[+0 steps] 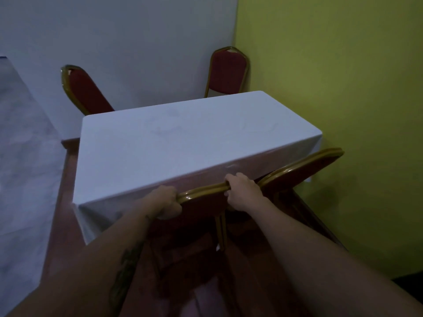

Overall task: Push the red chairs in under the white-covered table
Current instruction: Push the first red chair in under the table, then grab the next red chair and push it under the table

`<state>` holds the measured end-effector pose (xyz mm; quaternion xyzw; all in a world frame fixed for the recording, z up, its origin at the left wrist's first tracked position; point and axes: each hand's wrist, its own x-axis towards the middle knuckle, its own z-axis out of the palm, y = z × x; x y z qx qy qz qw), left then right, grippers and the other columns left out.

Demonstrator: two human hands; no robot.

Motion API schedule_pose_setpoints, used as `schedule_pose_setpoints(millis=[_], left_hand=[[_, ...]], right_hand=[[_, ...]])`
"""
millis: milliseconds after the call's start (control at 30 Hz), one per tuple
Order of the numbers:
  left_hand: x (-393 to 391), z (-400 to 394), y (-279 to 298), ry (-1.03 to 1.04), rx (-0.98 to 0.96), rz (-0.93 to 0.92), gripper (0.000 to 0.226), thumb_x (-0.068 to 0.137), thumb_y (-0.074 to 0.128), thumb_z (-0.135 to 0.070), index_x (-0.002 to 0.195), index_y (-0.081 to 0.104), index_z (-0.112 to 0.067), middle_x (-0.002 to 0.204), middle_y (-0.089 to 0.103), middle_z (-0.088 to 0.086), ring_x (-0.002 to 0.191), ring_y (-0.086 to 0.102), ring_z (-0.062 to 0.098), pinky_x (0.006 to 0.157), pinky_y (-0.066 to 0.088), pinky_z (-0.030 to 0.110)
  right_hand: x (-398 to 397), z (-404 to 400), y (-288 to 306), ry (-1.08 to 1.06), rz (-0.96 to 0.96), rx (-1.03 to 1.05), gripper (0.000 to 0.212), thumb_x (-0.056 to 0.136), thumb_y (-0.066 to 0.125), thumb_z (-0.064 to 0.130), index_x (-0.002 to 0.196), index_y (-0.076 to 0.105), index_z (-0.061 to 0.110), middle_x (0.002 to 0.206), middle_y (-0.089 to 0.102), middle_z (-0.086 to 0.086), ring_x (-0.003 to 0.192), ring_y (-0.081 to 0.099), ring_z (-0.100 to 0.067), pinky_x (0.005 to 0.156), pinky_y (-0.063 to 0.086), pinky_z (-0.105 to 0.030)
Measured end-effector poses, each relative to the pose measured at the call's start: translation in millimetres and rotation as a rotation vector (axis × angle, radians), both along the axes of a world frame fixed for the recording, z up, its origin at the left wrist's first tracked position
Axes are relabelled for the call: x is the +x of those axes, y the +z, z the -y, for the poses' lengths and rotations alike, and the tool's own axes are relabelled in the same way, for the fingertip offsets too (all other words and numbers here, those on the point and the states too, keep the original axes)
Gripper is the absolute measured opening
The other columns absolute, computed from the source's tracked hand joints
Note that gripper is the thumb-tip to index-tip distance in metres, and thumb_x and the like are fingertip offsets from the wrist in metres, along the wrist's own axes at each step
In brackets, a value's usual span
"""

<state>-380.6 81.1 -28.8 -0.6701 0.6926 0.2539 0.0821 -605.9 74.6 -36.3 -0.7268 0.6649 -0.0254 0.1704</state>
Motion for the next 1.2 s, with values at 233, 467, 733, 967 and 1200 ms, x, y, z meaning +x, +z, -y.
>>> schedule_pose_setpoints(millis=[233, 467, 733, 967, 1200], left_hand=[[-7.2, -12.3, -1.7, -0.066, 0.056, -0.018, 0.046, 0.066, 0.054, -0.025, 0.106, 0.073, -0.013, 0.112, 0.071, 0.016, 0.102, 0.068, 0.035, 0.08, 0.055, 0.034], [26.8, -16.9, 1.5, 0.013, 0.211, -0.39, 0.054, 0.07, 0.079, -0.034, 0.119, 0.074, -0.015, 0.114, 0.074, 0.007, 0.105, 0.068, 0.026, 0.095, 0.053, 0.035], [135.1, 13.8, 25.4, 0.139, 0.092, -0.584, 0.042, 0.093, 0.065, -0.02, 0.134, 0.062, -0.013, 0.119, 0.071, 0.008, 0.095, 0.069, 0.014, 0.077, 0.054, 0.029], [323.9, 84.5, 50.5, 0.219, -0.002, -0.552, 0.042, 0.091, 0.062, -0.011, 0.132, 0.063, -0.01, 0.113, 0.074, 0.018, 0.087, 0.067, 0.018, 0.072, 0.048, 0.026], [481.8, 154.6, 93.7, 0.26, -0.145, -0.444, 0.047, 0.088, 0.062, -0.007, 0.135, 0.063, -0.008, 0.129, 0.066, 0.01, 0.106, 0.066, 0.019, 0.086, 0.055, 0.03]], right_hand=[[-8.8, -11.1, 6.1, 0.034, -0.1, 0.046, 0.025, 0.093, 0.063, 0.026, 0.117, 0.056, 0.019, 0.122, 0.053, -0.009, 0.112, 0.055, -0.036, 0.087, 0.048, -0.043], [9.5, -12.6, 49.0, -0.006, -0.041, 0.221, 0.042, 0.075, 0.061, 0.022, 0.117, 0.069, 0.024, 0.121, 0.064, -0.004, 0.108, 0.061, -0.03, 0.095, 0.053, -0.039], [121.8, 32.7, 76.2, 0.043, 0.159, 0.169, 0.039, 0.08, 0.06, 0.019, 0.118, 0.067, 0.024, 0.116, 0.061, 0.001, 0.104, 0.061, -0.019, 0.085, 0.051, -0.033], [298.5, 129.9, 88.6, 0.053, 0.302, 0.066, 0.034, 0.087, 0.063, 0.015, 0.121, 0.066, 0.021, 0.12, 0.061, -0.004, 0.102, 0.06, -0.02, 0.081, 0.051, -0.032], [452.7, 211.5, 105.0, 0.081, 0.345, 0.048, 0.033, 0.086, 0.06, 0.013, 0.118, 0.067, 0.023, 0.123, 0.061, -0.005, 0.101, 0.061, -0.02, 0.075, 0.051, -0.029]])
